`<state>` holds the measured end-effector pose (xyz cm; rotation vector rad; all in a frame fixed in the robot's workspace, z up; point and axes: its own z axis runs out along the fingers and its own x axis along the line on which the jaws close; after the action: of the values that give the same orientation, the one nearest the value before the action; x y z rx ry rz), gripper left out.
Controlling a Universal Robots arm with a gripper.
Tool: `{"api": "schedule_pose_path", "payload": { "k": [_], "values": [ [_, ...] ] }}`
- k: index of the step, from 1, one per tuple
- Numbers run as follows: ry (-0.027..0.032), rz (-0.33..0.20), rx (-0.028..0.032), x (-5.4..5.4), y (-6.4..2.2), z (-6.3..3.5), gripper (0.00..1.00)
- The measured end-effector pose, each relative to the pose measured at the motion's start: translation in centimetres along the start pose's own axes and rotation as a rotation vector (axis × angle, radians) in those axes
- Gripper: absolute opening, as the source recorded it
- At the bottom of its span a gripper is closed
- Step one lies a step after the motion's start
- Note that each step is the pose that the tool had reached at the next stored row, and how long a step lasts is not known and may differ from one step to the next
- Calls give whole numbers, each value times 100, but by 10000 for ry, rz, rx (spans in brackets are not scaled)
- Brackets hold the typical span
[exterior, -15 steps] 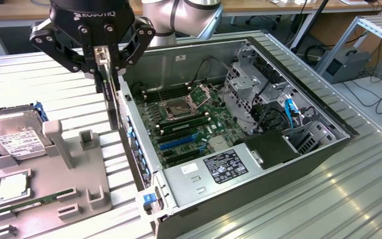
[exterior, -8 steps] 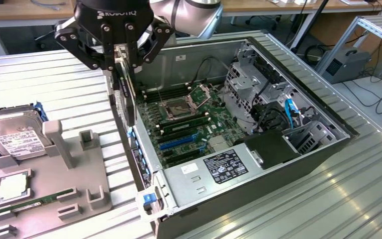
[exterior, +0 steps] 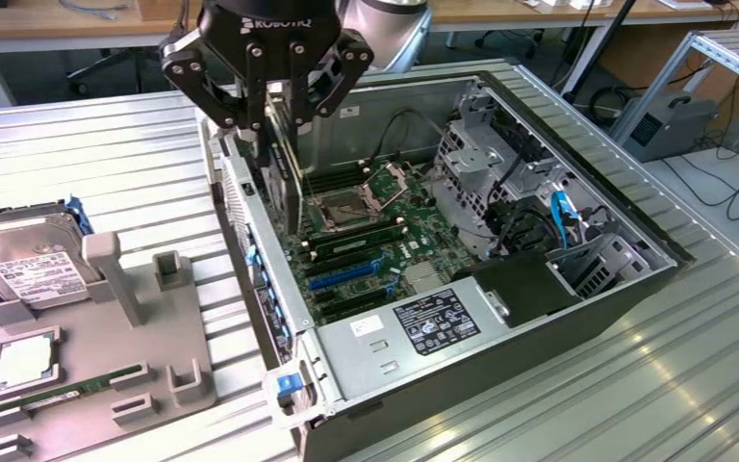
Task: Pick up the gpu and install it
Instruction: 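Pick up the gpu and move the gpu toward the slot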
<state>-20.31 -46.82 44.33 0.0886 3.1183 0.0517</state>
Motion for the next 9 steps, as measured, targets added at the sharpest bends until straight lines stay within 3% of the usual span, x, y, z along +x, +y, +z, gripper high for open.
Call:
{"api": "schedule_pose_path", "payload": {
  "k": [9],
  "values": [
    [0,0,0,-386,22,9,27]
  ]
}}
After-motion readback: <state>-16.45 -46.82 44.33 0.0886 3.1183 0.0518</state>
